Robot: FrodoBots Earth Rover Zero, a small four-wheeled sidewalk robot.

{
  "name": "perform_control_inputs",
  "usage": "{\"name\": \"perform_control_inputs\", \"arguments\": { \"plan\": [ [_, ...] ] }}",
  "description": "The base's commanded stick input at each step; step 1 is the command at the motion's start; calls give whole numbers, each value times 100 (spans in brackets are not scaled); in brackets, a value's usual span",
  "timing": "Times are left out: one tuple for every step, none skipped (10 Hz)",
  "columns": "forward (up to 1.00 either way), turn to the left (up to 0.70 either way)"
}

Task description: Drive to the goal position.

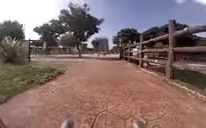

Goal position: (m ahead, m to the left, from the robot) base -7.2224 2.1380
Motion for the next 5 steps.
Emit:
{"name": "perform_control_inputs", "arguments": {
  "plan": [
    [0, 2],
    [0, 6],
    [0, 6],
    [0, 2],
    [0, 14]
  ]
}}
